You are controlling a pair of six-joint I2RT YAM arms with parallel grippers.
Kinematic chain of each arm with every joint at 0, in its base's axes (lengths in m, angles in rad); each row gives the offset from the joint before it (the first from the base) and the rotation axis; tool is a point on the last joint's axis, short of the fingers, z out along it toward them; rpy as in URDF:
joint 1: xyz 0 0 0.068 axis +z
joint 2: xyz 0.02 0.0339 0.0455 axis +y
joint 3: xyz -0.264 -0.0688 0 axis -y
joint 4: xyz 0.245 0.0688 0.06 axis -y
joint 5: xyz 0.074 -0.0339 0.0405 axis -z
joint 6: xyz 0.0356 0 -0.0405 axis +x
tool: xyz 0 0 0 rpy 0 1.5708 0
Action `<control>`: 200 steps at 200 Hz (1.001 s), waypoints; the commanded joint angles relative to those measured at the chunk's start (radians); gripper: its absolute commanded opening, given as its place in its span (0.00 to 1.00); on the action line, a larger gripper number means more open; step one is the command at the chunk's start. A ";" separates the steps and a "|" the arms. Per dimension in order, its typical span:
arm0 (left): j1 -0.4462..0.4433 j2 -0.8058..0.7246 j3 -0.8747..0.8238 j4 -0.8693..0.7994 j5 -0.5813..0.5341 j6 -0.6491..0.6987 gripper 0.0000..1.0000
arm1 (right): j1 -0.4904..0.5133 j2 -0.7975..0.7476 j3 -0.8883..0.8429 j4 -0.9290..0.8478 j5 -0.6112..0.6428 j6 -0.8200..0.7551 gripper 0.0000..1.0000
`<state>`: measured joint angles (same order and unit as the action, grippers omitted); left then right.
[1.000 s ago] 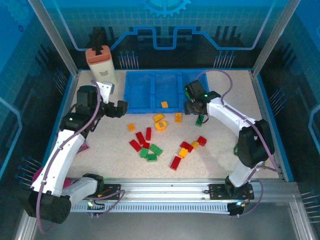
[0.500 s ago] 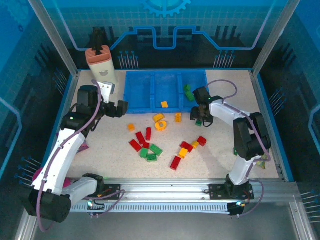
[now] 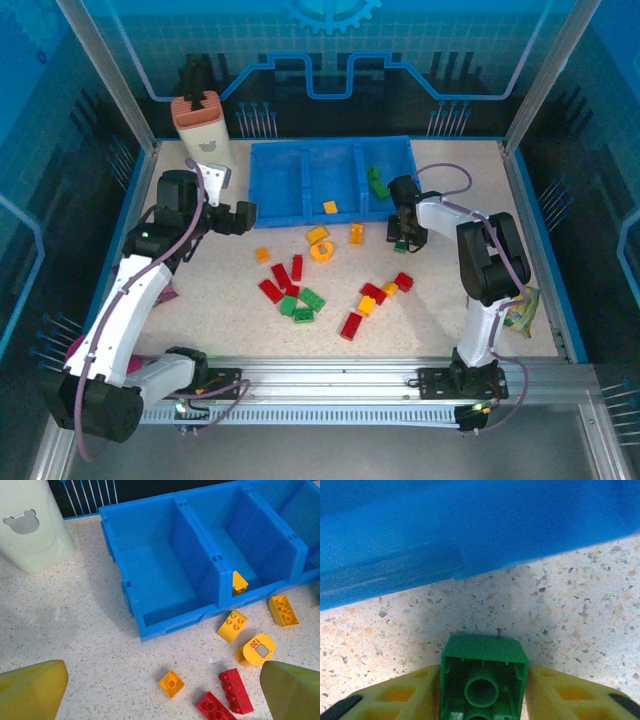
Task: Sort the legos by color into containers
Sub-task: Pick up the lego from the center of the table, then place the lego in the container.
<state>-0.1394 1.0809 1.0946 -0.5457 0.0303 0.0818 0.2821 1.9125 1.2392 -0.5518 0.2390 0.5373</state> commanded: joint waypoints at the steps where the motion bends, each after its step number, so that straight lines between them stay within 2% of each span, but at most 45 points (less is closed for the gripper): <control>1: 0.009 0.001 0.014 -0.011 -0.013 0.015 0.99 | 0.005 0.000 -0.007 -0.006 -0.013 -0.008 0.39; 39: 0.010 0.004 0.017 -0.011 -0.013 0.013 1.00 | 0.026 -0.106 -0.055 -0.024 -0.018 -0.054 0.29; 69: 0.011 0.004 0.017 -0.011 -0.015 0.015 0.99 | 0.027 -0.250 -0.027 -0.017 -0.002 -0.135 0.31; 90: 0.011 0.007 0.023 -0.014 -0.014 0.016 0.99 | 0.028 -0.269 0.059 -0.009 0.003 -0.192 0.32; 134: 0.011 0.004 0.024 -0.020 -0.019 0.018 0.99 | 0.023 -0.126 0.275 -0.009 0.026 -0.290 0.33; 200: 0.011 -0.017 0.030 -0.022 -0.033 0.027 0.99 | -0.007 0.184 0.586 -0.018 0.023 -0.311 0.34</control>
<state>-0.1383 1.0809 1.0950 -0.5495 0.0147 0.0868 0.2932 1.9984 1.7153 -0.5526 0.2539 0.2523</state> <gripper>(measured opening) 0.994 0.344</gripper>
